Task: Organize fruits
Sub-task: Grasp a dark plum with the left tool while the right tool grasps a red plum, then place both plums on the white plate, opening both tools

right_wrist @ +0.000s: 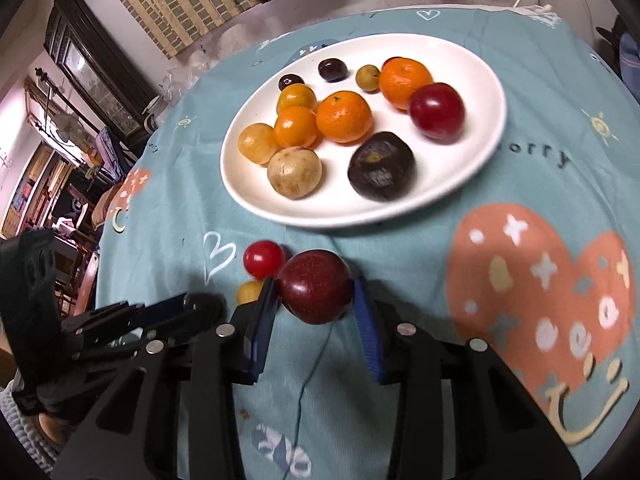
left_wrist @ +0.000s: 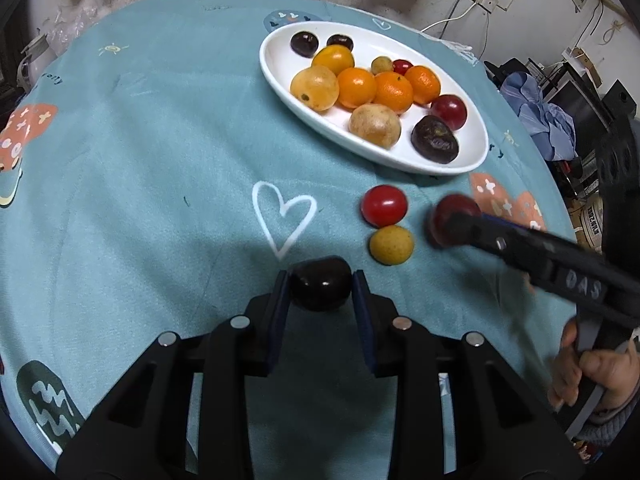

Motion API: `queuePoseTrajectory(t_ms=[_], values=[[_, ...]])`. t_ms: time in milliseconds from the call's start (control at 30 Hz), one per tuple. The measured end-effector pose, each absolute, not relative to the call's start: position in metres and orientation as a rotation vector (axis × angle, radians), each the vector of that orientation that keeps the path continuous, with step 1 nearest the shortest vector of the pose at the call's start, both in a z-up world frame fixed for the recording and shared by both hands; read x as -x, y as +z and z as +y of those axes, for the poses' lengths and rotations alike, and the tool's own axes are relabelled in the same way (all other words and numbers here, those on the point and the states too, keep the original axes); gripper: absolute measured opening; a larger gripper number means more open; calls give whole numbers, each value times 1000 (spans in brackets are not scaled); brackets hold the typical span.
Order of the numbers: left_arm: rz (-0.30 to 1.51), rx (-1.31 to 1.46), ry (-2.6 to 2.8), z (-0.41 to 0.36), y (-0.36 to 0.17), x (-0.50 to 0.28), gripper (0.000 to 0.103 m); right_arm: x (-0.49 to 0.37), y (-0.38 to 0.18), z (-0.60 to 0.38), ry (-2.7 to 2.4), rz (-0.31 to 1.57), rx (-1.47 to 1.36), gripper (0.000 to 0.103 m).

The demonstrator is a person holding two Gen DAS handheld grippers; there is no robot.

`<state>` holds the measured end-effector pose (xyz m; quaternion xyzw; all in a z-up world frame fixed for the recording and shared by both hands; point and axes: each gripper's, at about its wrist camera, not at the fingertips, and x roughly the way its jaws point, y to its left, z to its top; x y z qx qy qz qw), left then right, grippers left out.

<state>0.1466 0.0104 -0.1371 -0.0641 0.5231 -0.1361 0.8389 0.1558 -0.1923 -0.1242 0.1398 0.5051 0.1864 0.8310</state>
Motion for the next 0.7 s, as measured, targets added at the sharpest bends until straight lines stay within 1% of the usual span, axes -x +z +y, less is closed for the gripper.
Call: queuePoseTrajectory(t_ms=[167, 367, 533, 700], values=[[1030, 114, -320, -3, -105, -167, 32, -147, -101, -211, 351, 1003, -281, 39], [947, 84, -354, -30, -71, -221, 32, -186, -69, -231, 296, 901, -263, 39], [912, 63, -364, -50, -61, -266, 32, -215, -70, -227, 296, 885, -239, 39], [927, 56, -366, -66, -68, -313, 32, -241, -82, -209, 316, 898, -190, 41]])
